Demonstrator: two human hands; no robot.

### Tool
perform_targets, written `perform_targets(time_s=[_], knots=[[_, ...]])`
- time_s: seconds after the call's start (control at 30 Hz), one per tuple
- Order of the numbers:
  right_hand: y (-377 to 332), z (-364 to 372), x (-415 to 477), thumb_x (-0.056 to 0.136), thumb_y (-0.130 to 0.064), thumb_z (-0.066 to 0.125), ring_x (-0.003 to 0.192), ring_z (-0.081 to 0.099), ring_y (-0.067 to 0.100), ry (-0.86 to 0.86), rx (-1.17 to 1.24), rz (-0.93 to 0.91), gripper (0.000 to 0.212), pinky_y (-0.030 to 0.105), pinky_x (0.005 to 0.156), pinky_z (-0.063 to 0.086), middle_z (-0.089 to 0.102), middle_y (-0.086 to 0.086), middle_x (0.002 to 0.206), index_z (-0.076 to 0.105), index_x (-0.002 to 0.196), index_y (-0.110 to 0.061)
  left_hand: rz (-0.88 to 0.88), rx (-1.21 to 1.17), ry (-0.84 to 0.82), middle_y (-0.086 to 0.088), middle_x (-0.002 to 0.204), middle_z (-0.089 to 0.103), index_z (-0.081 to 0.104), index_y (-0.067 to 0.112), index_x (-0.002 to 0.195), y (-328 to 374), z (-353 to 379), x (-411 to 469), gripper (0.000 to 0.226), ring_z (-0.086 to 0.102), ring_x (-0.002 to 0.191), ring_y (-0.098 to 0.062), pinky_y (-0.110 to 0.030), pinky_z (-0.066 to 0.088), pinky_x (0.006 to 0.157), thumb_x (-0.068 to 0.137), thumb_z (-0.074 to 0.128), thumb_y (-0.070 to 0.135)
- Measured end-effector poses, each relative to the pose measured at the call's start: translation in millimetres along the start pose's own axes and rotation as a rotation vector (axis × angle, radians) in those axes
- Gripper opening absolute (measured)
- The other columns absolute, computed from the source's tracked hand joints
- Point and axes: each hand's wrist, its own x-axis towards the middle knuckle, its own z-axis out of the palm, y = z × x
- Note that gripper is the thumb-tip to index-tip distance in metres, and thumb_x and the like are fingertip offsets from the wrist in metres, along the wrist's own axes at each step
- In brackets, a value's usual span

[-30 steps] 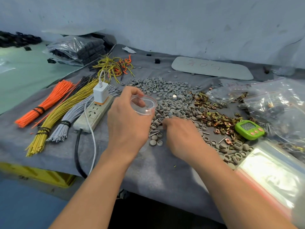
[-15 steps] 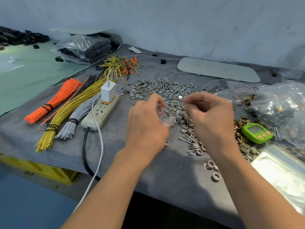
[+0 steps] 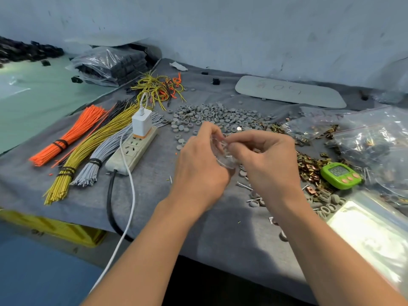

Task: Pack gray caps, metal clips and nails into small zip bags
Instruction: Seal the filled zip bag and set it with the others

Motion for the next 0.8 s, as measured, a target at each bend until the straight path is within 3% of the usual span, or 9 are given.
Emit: perform_targets(time_s=[0.1, 0.2, 0.27, 0.33, 0.43, 0.5, 0.6, 0.7, 0.8], knots=[[10.6, -9.5, 7.5, 0.084, -0.01, 0.076, 0.063, 0.069, 0.002, 0.074, -0.151, 0.073, 0.023, 0.021, 0.058, 0.054, 0.076, -0.015, 0.072, 0.081, 0.076, -0.031, -0.003, 0.027, 0.087, 0.013, 0.088, 0.064, 0.043, 0.039, 0.098, -3.4, -5.4, 2.6, 0.05, 0.061, 0.088, -0.01, -0.019, 0.042, 0.066, 0.075, 0.086, 0.033], [23.8, -7.4, 7.4, 0.093, -0.011, 0.069, 0.067, 0.068, -0.003, -0.163, -0.469, 0.177, 0.024, 0.016, 0.066, 0.057, 0.078, -0.017, 0.089, 0.081, 0.093, -0.031, 0.012, 0.049, 0.173, 0.015, 0.086, 0.062, 0.042, 0.039, 0.101, -5.8, -10.2, 5.1, 0.05, 0.059, 0.088, -0.011, -0.016, 0.037, 0.064, 0.077, 0.085, 0.031], [28.5, 1.4, 1.3, 0.096, -0.008, 0.061, 0.082, 0.066, 0.003, -0.356, -0.628, 0.206, 0.033, 0.02, 0.078, 0.054, 0.076, -0.009, 0.109, 0.078, 0.112, -0.031, 0.022, 0.063, 0.205, 0.015, 0.085, 0.061, 0.042, 0.038, 0.102, -6.8, -11.4, 5.8, 0.049, 0.058, 0.089, -0.012, -0.021, 0.033, 0.064, 0.077, 0.084, 0.03], [33.7, 12.0, -3.6, 0.089, -0.003, 0.056, 0.108, 0.062, 0.017, -0.513, -0.868, 0.089, 0.055, 0.033, 0.097, 0.047, 0.07, -0.005, 0.126, 0.066, 0.133, -0.034, 0.028, 0.072, 0.208, 0.015, 0.085, 0.06, 0.041, 0.038, 0.101, -7.7, -11.1, 5.9, 0.049, 0.058, 0.09, -0.012, -0.018, 0.035, 0.066, 0.077, 0.083, 0.029], [39.2, 21.5, -4.2, 0.084, -0.006, 0.06, 0.128, 0.049, 0.025, -0.556, -1.094, -0.063, 0.07, 0.041, 0.105, 0.034, 0.054, -0.005, 0.14, 0.047, 0.148, -0.03, 0.029, 0.069, 0.208, 0.014, 0.086, 0.061, 0.043, 0.036, 0.101, -9.2, -10.7, 5.3, 0.047, 0.058, 0.09, -0.012, -0.017, 0.036, 0.067, 0.077, 0.083, 0.028], [42.8, 23.4, -2.5, 0.086, -0.012, 0.063, 0.124, 0.05, 0.028, -0.558, -1.136, -0.07, 0.065, 0.042, 0.101, 0.036, 0.05, -0.001, 0.134, 0.046, 0.147, -0.027, 0.029, 0.064, 0.208, 0.013, 0.086, 0.061, 0.044, 0.034, 0.101, -10.2, -11.3, 5.3, 0.046, 0.059, 0.091, -0.014, -0.021, 0.034, 0.069, 0.077, 0.082, 0.027], [44.5, 25.1, -0.9, 0.096, -0.02, 0.059, 0.114, 0.055, 0.029, -0.492, -1.164, -0.056, 0.033, 0.04, 0.091, 0.038, 0.051, 0.002, 0.122, 0.055, 0.129, -0.021, 0.016, 0.06, 0.21, 0.013, 0.086, 0.062, 0.046, 0.033, 0.101, -11.5, -14.6, 5.6, 0.044, 0.059, 0.09, -0.015, -0.027, 0.039, 0.074, 0.077, 0.083, 0.027], [42.6, 23.7, 4.1, 0.095, -0.016, 0.055, 0.104, 0.062, 0.03, -0.412, -1.167, 0.005, 0.021, 0.038, 0.08, 0.034, 0.057, 0.002, 0.115, 0.058, 0.116, -0.019, 0.007, 0.061, 0.206, 0.013, 0.086, 0.062, 0.048, 0.031, 0.103, -12.6, -18.0, 5.1, 0.043, 0.06, 0.09, -0.016, -0.035, 0.046, 0.078, 0.078, 0.083, 0.028], [42.8, 17.0, 8.1, 0.094, -0.015, 0.055, 0.104, 0.061, 0.027, -0.334, -1.132, 0.041, 0.02, 0.042, 0.091, 0.038, 0.061, -0.001, 0.111, 0.065, 0.109, -0.024, -0.003, 0.054, 0.199, 0.014, 0.085, 0.061, 0.049, 0.03, 0.105, -13.3, -20.2, 5.3, 0.043, 0.061, 0.091, -0.018, -0.037, 0.047, 0.078, 0.078, 0.083, 0.027]])
